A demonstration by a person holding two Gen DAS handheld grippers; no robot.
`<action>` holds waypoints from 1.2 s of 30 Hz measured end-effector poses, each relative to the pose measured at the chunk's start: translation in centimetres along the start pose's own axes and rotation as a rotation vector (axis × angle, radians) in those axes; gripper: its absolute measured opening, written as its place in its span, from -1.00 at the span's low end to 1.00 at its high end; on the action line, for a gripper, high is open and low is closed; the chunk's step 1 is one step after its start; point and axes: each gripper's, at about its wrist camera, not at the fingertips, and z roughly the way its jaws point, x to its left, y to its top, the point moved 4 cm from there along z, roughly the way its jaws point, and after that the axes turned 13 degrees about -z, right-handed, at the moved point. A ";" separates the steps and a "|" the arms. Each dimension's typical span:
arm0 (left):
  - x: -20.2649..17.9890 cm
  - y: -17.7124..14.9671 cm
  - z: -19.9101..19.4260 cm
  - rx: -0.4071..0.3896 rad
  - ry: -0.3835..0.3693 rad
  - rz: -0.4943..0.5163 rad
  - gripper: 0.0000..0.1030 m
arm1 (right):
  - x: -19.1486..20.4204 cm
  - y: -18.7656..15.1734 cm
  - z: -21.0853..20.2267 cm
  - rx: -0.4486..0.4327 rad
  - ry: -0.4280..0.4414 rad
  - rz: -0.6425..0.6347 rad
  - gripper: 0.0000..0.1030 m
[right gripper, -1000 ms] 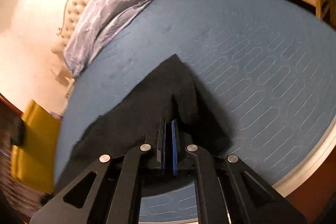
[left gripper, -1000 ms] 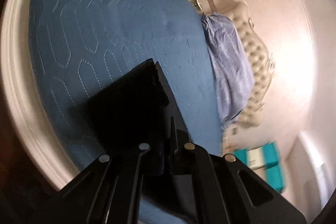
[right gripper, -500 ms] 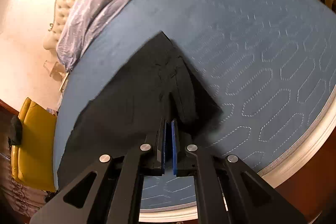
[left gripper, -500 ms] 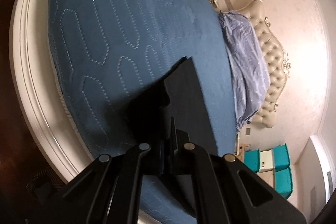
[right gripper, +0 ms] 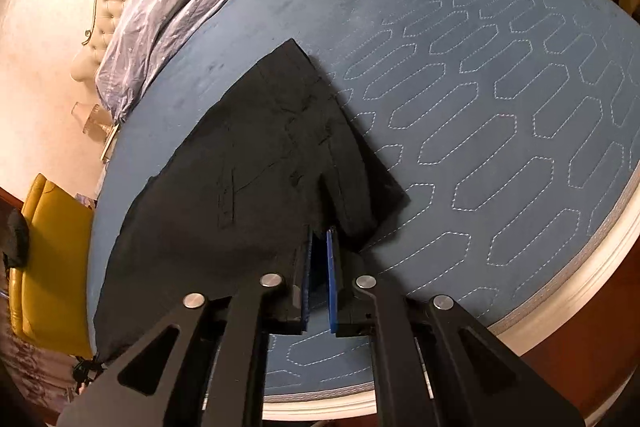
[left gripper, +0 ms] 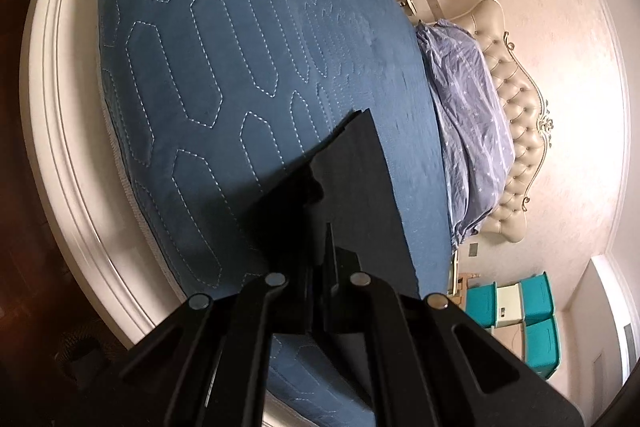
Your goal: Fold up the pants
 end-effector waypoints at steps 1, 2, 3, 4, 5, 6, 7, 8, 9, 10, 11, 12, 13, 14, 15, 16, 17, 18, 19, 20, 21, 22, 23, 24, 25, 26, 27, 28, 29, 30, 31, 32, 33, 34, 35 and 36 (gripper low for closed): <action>0.2 0.1 -0.1 0.006 -0.007 -0.008 -0.89 | 0.0 0.0 -0.3 -0.005 -0.031 -0.011 -0.82; 0.3 0.3 -0.4 -0.003 -0.009 -0.009 -0.89 | 0.0 -0.2 -0.7 -0.008 -0.063 -0.013 -0.50; 0.4 0.5 -0.8 -0.015 0.002 0.000 -0.84 | -0.3 -0.4 -1.4 -0.019 -0.129 -0.007 -0.09; 0.6 0.8 -1.6 -0.040 0.018 0.016 -0.82 | -0.5 -0.7 -2.6 -0.043 -0.242 -0.003 -0.06; 0.8 1.1 -2.5 -0.074 0.044 0.025 -0.77 | -0.5 -0.9 -3.2 -0.053 -0.306 -0.013 -0.06; 0.9 1.3 -3.5 -0.119 0.080 0.034 -0.48 | -0.1 -0.9 -4.3 -0.078 -0.384 -0.048 -0.06; 0.9 1.5 -4.7 -0.181 0.132 0.055 -0.32 | 0.9 -0.7 -5.0 -0.104 -0.433 -0.092 -0.06; 0.6 1.6 -5.7 -0.224 0.164 0.092 -0.33 | 2.1 -0.5 -5.3 -0.120 -0.456 -0.136 -0.06; -0.7 1.1 -6.4 -0.254 0.185 0.173 -0.33 | 4.8 0.1 -5.2 -0.130 -0.454 -0.229 -0.06; -1.9 0.5 -6.5 -0.269 0.193 0.242 -0.32 | 7.1 0.3 -4.6 -0.129 -0.435 -0.301 -0.06; -3.9 -0.9 -6.1 -0.272 0.198 0.349 -0.32 | 10.8 0.6 -3.3 -0.124 -0.395 -0.407 -0.06; -5.0 -1.9 -5.4 -0.263 0.202 0.419 -0.29 | 13.5 0.6 -2.3 -0.124 -0.360 -0.477 -0.05; -6.4 -3.3 -4.3 -0.250 0.214 0.500 -0.26 | 15.9 0.5 -1.3 -0.124 -0.317 -0.535 -0.02; -7.7 -4.6 -3.0 -0.242 0.225 0.573 -0.25 | 18.6 0.3 0.1 -0.118 -0.261 -0.591 0.07; -9.1 -6.3 -1.4 -0.234 0.226 0.660 -0.18 | 21.3 -0.1 1.6 -0.107 -0.210 -0.646 0.15; -10.0 -7.9 0.2 -0.219 0.230 0.729 -0.09 | 23.1 -0.3 2.9 -0.098 -0.174 -0.684 0.18; -11.0 -9.9 2.5 -0.183 0.239 0.820 -0.06 | 24.8 -0.5 4.4 -0.084 -0.139 -0.721 0.24; -11.2 -11.3 4.1 -0.149 0.252 0.878 0.02 | 25.9 -0.6 6.4 -0.052 -0.134 -0.763 0.26; -11.3 -13.0 6.1 -0.094 0.279 0.952 0.13 | 26.0 -0.6 8.0 -0.006 -0.155 -0.777 0.27; -10.9 -14.5 8.5 -0.024 0.343 1.048 0.17 | 25.2 -0.5 10.1 0.086 -0.201 -0.770 0.27; -10.3 -14.9 10.0 -0.021 0.428 1.096 0.17 | 23.5 -0.3 11.7 0.174 -0.260 -0.740 0.29; -9.9 -14.4 10.7 -0.053 0.518 1.110 0.19 | 22.2 0.2 11.7 0.186 -0.269 -0.695 0.29; -9.7 -12.8 10.4 -0.135 0.592 1.071 0.25 | 21.2 1.0 10.6 0.156 -0.327 -0.660 0.32; -9.9 -12.1 9.8 -0.188 0.621 1.029 0.28 | 20.8 1.6 9.7 0.128 -0.384 -0.664 0.42; -10.1 -11.4 9.1 -0.249 0.664 0.996 0.28 | 21.0 2.4 8.9 0.092 -0.417 -0.679 0.43; -10.6 -11.5 8.7 -0.294 0.697 1.008 0.28 | 21.6 3.2 8.5 0.073 -0.399 -0.685 0.43; -11.2 -12.4 9.0 -0.290 0.682 1.040 0.28 | 23.4 4.3 8.7 0.055 -0.326 -0.692 0.43; -11.8 -13.8 9.6 -0.270 0.655 1.074 0.28 | 25.4 5.2 9.4 0.039 -0.261 -0.711 0.43; -12.3 -15.6 10.4 -0.235 0.620 1.109 0.28 | 27.0 5.7 10.2 0.032 -0.214 -0.730 0.45; -13.0 -18.3 11.5 -0.171 0.566 1.149 0.29 | 29.6 6.3 12.1 0.042 -0.131 -0.756 0.46; -13.4 -20.2 12.3 -0.125 0.529 1.158 0.32 | 31.4 6.5 13.8 0.057 -0.080 -0.777 0.46; -13.5 -22.4 13.2 -0.079 0.506 1.139 0.32 | 32.7 6.8 15.6 0.075 -0.034 -0.798 0.43; -13.2 -23.4 13.6 -0.055 0.509 1.116 0.32 | 34.6 6.6 18.0 0.097 -0.008 -0.840 0.42; -12.7 -24.5 13.8 -0.030 0.505 1.088 0.32 | 35.4 6.7 19.7 0.111 -0.012 -0.874 0.42; -12.5 -25.4 14.0 -0.010 0.498 1.063 0.32 | 36.1 7.0 21.5 0.129 -0.022 -0.901 0.40; -11.7 -26.0 13.9 -0.004 0.509 1.038 0.32 | 36.1 7.5 23.4 0.148 -0.065 -0.920 0.40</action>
